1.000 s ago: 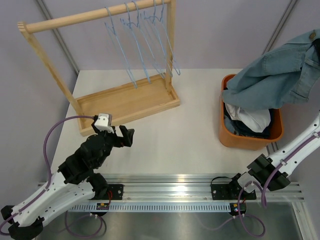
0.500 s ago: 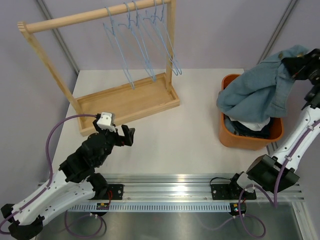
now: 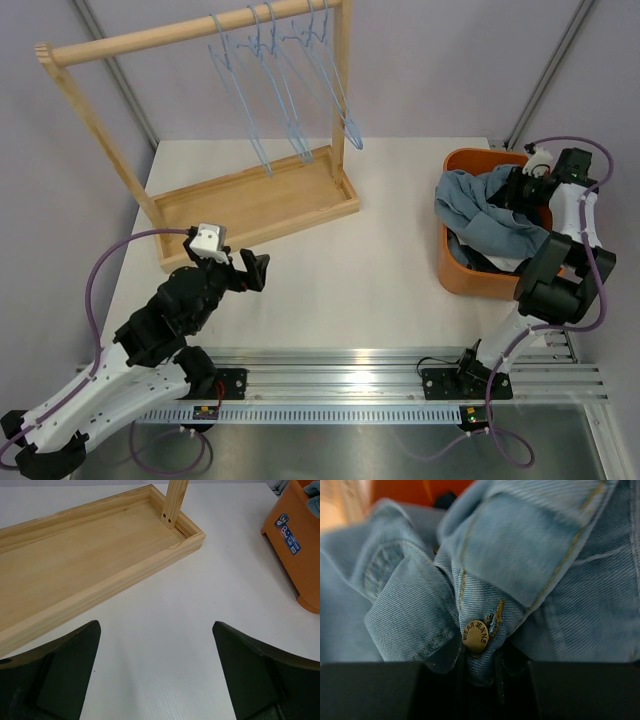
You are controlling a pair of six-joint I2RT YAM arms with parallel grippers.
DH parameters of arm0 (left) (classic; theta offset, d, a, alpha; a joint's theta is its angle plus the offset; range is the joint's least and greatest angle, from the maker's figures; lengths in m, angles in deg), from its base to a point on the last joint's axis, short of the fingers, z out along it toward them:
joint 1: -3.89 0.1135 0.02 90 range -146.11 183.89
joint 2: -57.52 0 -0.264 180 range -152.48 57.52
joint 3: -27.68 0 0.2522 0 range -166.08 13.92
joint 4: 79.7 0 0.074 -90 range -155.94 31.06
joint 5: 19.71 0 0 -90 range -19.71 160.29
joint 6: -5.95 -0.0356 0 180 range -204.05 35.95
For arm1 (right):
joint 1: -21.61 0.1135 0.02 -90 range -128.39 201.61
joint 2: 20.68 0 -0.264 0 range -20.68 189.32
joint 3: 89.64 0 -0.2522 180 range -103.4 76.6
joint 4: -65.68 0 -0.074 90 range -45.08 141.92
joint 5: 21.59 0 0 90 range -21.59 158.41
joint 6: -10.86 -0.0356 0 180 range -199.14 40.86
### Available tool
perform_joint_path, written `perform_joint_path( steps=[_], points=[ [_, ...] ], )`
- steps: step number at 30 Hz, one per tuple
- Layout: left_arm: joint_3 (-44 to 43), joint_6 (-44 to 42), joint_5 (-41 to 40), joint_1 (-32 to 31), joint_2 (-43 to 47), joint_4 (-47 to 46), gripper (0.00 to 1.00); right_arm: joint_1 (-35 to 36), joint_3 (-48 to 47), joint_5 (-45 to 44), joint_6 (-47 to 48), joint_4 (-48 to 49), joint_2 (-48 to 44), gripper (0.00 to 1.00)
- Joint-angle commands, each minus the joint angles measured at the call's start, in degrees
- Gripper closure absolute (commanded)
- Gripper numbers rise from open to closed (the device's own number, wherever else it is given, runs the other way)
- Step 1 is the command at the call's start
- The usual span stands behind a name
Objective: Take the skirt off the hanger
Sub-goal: Place the skirt in the bin.
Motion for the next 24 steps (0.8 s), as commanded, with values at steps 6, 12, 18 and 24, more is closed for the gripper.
perform_joint_path(
  steps=[6, 12, 18, 24],
  points=[
    [-0.6, 0.8, 0.4, 0.0, 1.0, -2.7, 0.01, 4.5, 2.9, -15.5, 10.2, -8.8, 5.3, 0.93],
    [0.6, 0.9, 1.0, 0.0, 0.5, -5.4, 0.01, 4.9, 4.3, -18.2, 12.6, -7.9, 6.8, 0.87],
    [1.7, 0.9, 1.2, 0.0, 0.4, -7.9, 0.01, 4.7, 2.5, -19.6, 15.2, -9.1, 1.7, 0.66],
    [2.1, 1.4, 0.9, 0.0, 0.4, -8.8, 0.01, 2.3, -7.3, -16.8, 17.7, -14.5, -7.3, 0.30]
  ],
)
